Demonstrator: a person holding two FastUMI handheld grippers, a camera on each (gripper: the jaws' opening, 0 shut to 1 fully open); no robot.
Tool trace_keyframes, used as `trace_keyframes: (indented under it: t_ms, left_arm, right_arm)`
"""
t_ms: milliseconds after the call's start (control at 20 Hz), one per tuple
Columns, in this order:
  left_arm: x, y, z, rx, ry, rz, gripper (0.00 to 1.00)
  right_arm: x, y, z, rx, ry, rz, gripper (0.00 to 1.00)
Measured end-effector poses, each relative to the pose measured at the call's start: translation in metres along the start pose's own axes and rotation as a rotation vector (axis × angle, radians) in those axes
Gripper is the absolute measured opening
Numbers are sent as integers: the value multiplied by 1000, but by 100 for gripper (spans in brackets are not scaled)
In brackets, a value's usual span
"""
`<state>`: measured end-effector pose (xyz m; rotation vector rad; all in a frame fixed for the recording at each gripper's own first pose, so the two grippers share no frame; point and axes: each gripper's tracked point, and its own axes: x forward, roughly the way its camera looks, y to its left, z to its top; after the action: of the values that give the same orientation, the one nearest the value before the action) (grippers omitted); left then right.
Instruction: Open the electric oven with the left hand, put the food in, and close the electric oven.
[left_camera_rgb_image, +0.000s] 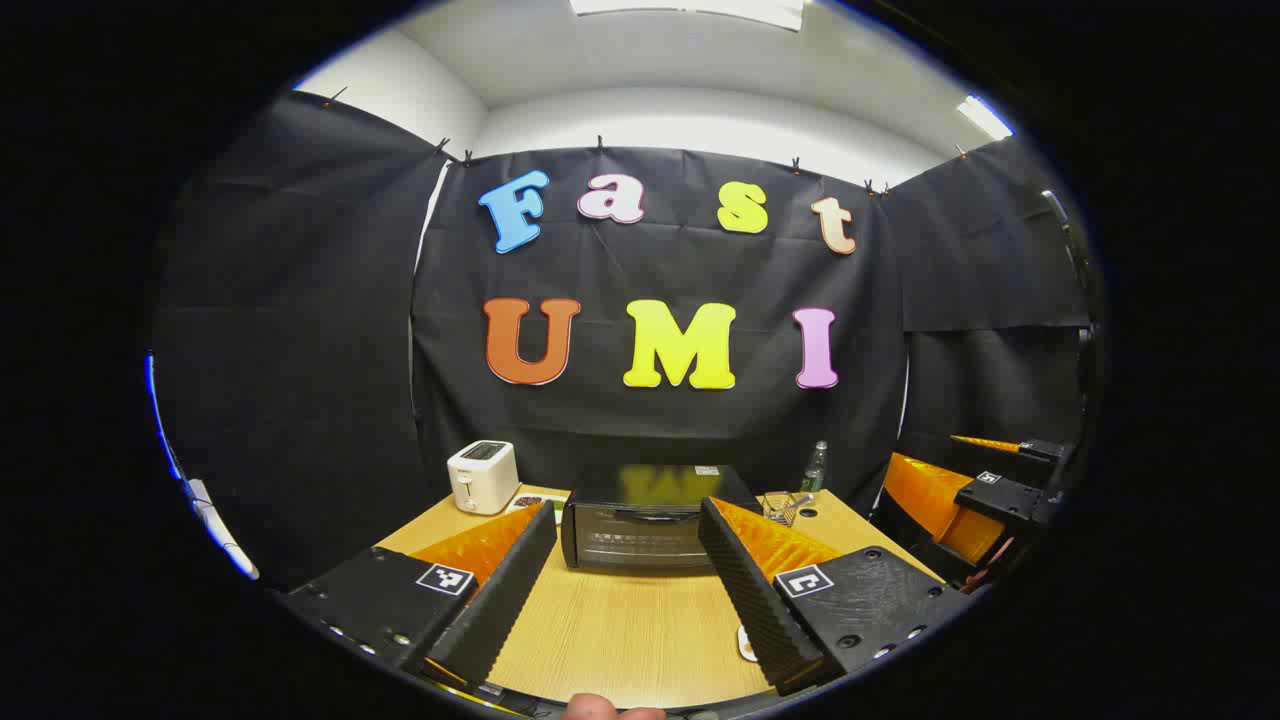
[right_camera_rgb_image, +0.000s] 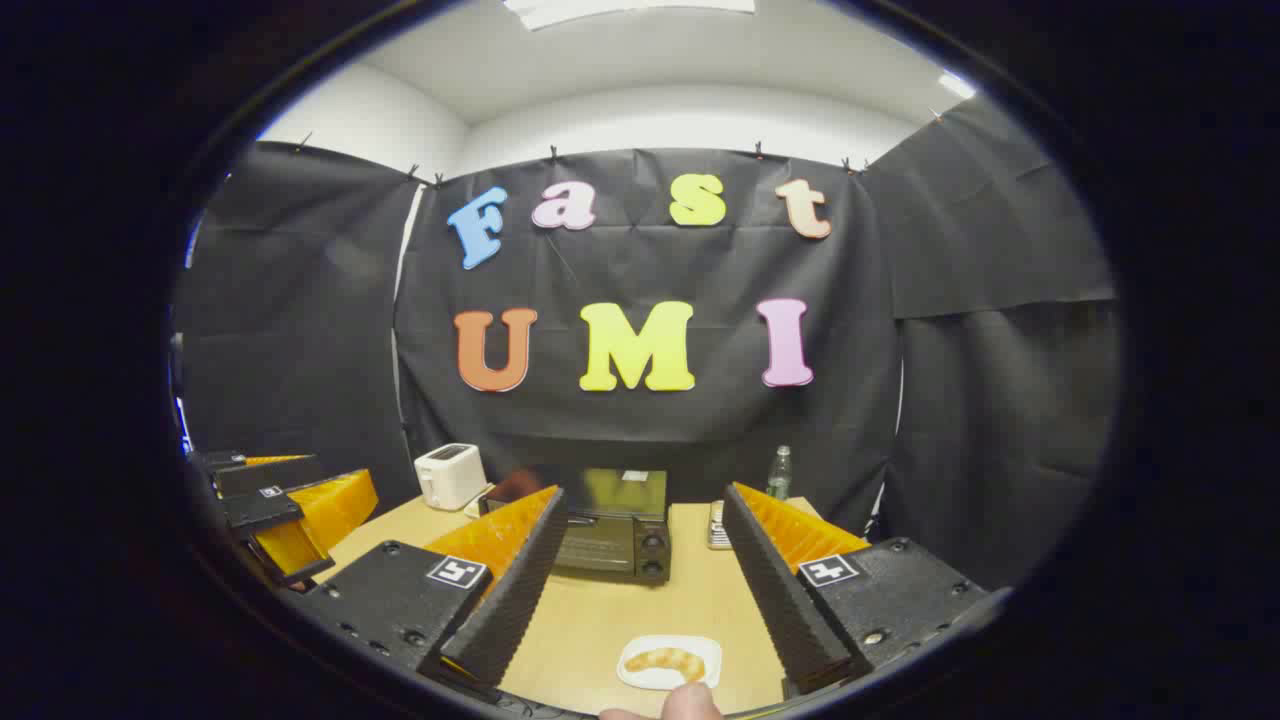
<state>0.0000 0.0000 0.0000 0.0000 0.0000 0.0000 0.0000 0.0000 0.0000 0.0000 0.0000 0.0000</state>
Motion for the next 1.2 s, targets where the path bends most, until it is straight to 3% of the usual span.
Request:
trace_keyframes:
  t_ms: [1200]
  left_arm:
    - [-16,8,12,-23,-31,23,94]
  right_arm:
    - [-6,16,11,4,-16,43,97]
